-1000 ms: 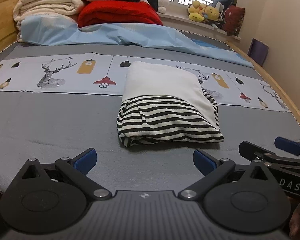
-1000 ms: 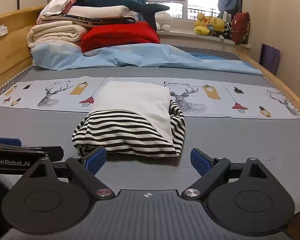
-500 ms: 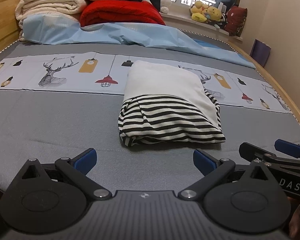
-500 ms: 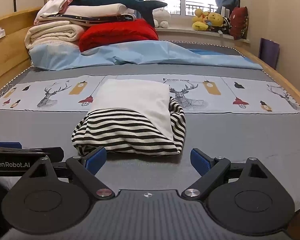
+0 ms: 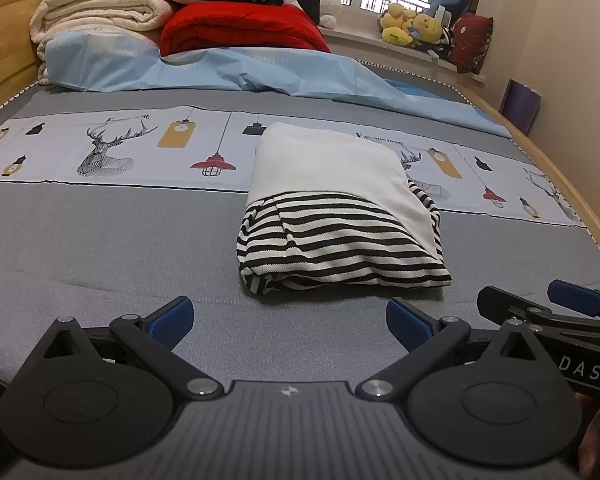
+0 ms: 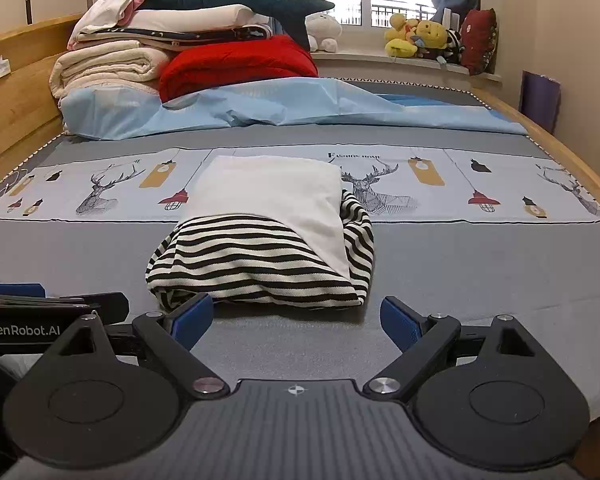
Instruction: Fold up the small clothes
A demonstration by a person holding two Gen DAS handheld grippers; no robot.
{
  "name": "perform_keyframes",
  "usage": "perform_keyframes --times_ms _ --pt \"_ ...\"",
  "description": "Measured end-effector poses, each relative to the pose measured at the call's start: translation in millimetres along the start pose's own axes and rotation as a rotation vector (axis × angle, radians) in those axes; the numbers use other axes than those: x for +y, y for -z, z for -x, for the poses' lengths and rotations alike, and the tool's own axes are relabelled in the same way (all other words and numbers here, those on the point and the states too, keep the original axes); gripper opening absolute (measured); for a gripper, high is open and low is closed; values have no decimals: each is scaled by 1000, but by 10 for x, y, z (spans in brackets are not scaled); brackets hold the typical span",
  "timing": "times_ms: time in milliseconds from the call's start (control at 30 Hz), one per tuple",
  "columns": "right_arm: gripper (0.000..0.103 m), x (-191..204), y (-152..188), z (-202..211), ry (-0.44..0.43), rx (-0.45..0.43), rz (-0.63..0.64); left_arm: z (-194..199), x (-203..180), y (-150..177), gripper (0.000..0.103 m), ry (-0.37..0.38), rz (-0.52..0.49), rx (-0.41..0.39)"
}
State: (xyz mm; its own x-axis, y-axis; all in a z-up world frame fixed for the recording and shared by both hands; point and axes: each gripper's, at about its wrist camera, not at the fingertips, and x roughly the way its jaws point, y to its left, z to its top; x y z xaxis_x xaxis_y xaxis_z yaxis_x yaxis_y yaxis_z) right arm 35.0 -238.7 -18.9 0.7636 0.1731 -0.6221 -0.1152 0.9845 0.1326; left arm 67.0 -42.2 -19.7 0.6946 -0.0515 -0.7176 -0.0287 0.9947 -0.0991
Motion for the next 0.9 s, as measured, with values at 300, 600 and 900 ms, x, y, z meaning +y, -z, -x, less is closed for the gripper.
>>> perform_keyframes --times_ms 300,600,900 --pt "91 3 7 -2 0 3 -3 -6 -4 -6 103 3 4 1" --pt "90 8 10 -1 0 4 -4 -8 -4 -7 103 5 5 1" --pt "90 15 16 3 -1 5 -8 -8 -3 -7 103 5 4 1"
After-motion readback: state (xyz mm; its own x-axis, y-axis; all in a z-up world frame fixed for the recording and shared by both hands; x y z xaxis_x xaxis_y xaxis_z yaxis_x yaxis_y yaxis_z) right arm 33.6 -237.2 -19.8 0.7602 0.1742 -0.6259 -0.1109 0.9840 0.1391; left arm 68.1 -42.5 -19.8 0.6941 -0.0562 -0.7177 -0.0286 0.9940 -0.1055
